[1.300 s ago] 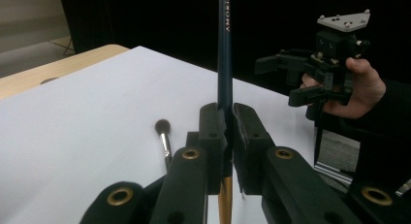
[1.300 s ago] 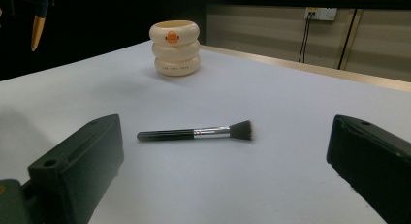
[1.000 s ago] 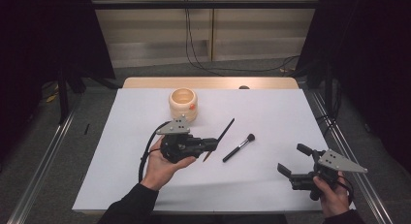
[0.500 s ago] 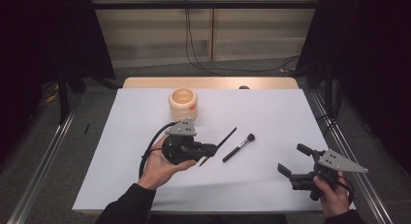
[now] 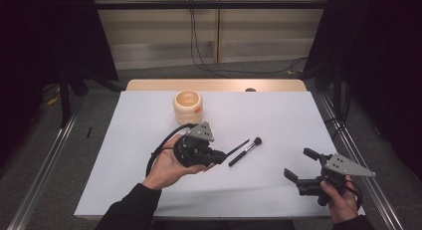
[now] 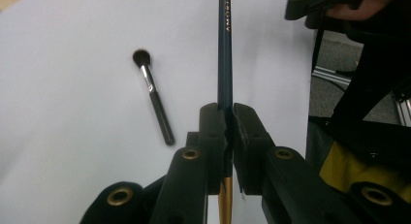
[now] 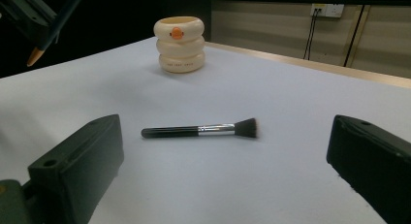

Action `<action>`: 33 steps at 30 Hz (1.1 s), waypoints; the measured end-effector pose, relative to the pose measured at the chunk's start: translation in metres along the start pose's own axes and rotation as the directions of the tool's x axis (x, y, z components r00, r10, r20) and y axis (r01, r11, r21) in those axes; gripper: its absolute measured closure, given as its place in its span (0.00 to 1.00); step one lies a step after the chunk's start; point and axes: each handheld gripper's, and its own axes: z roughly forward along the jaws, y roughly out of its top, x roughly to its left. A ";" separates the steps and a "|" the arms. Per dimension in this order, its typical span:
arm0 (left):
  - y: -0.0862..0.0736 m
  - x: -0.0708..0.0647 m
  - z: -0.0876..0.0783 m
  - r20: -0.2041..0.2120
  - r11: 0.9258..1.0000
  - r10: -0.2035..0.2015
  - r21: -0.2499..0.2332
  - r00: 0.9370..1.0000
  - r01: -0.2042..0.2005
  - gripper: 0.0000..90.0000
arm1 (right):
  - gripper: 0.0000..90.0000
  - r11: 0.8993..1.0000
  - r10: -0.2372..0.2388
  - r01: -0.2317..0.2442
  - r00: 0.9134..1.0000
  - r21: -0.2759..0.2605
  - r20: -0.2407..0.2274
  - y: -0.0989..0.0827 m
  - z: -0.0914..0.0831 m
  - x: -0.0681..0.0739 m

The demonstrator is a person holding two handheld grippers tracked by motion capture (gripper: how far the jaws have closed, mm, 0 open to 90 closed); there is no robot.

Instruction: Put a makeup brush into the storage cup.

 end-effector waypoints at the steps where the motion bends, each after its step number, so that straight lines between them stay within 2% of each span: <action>1: 0.000 0.002 0.000 -0.009 1.000 -0.002 0.007 1.000 0.002 0.93 | 0.00 1.000 -0.001 0.001 1.000 0.000 -0.002 0.000 0.000 0.000; 2: 0.000 0.005 0.000 -0.012 1.000 -0.021 -0.002 1.000 0.021 0.93 | 0.00 1.000 -0.004 0.004 1.000 -0.001 -0.003 0.000 0.000 0.000; 4: -0.001 0.010 -0.001 -0.009 0.999 -0.028 0.024 1.000 0.028 0.93 | 0.00 1.000 -0.003 0.003 1.000 -0.002 -0.004 0.000 0.000 0.000; 7: -0.004 0.012 -0.001 -0.026 0.997 -0.034 0.061 0.999 0.035 0.93 | 0.00 1.000 0.002 -0.002 1.000 -0.001 -0.004 0.000 0.000 0.000; 8: -0.004 0.012 -0.001 -0.037 0.997 -0.035 0.064 0.999 0.038 0.93 | 0.00 1.000 0.008 -0.008 1.000 -0.001 -0.004 0.000 0.000 0.000; 9: -0.005 0.012 0.000 -0.058 0.995 -0.029 0.089 0.998 0.034 0.93 | 0.00 1.000 0.007 -0.007 1.000 -0.002 -0.003 0.000 0.000 0.000; 12: -0.008 0.011 0.004 -0.038 0.993 -0.027 0.113 0.999 0.031 0.93 | 0.00 1.000 -0.007 0.007 1.000 -0.004 -0.005 0.000 0.001 0.000; 15: -0.008 0.011 0.006 -0.047 0.989 -0.024 0.143 0.999 0.031 0.93 | 0.01 1.000 -0.015 0.015 1.000 -0.001 -0.017 0.000 0.001 0.001; 20: -0.009 0.009 0.011 -0.026 0.981 -0.019 0.193 0.999 0.023 0.93 | 0.01 1.000 -0.017 0.018 0.996 0.021 -0.086 0.001 0.004 0.003; 21: -0.009 0.009 0.012 -0.020 0.978 -0.002 0.210 1.000 0.007 0.93 | 0.00 0.999 -0.008 0.013 0.994 0.038 -0.111 0.001 0.004 0.004; 22: -0.010 0.008 0.014 -0.021 0.978 -0.011 0.208 1.000 0.015 0.93 | 0.01 0.999 -0.008 0.013 0.992 0.041 -0.127 0.001 0.006 0.005; 23: -0.010 0.008 0.015 -0.016 0.976 -0.004 0.216 1.000 0.008 0.93 | 0.01 0.999 -0.005 0.012 0.990 0.052 -0.139 0.001 0.007 0.005; 24: -0.009 0.009 0.014 -0.013 0.970 0.021 0.241 1.000 -0.017 0.93 | 0.01 0.998 -0.012 0.022 0.988 0.059 -0.152 0.001 0.008 0.006; 25: -0.010 0.007 0.016 -0.010 0.973 0.001 0.230 1.000 0.002 0.93 | 0.02 0.998 -0.011 0.022 0.987 0.065 -0.157 0.002 0.009 0.006; 26: -0.010 0.007 0.016 0.001 0.972 0.003 0.236 1.000 -0.004 0.93 | 0.01 0.996 -0.023 0.036 0.987 0.077 -0.161 0.004 0.009 0.007; 27: -0.011 0.005 0.016 0.004 0.975 -0.011 0.221 1.000 0.010 0.93 | 0.01 0.996 -0.040 0.051 0.987 0.074 -0.154 0.006 0.010 0.007; 29: -0.011 0.004 0.014 0.005 0.974 0.001 0.226 1.000 -0.002 0.93 | 0.01 0.998 -0.034 0.041 0.990 0.048 -0.136 0.013 0.009 0.007; 31: -0.013 0.003 0.011 0.008 0.977 0.001 0.214 1.000 -0.002 0.93 | 0.00 0.998 -0.046 0.050 0.989 0.026 -0.140 0.019 0.007 0.006; 33: -0.014 0.002 0.010 0.002 0.980 -0.014 0.200 1.000 0.014 0.93 | 0.00 0.999 -0.031 0.034 0.989 0.016 -0.145 0.022 0.006 0.006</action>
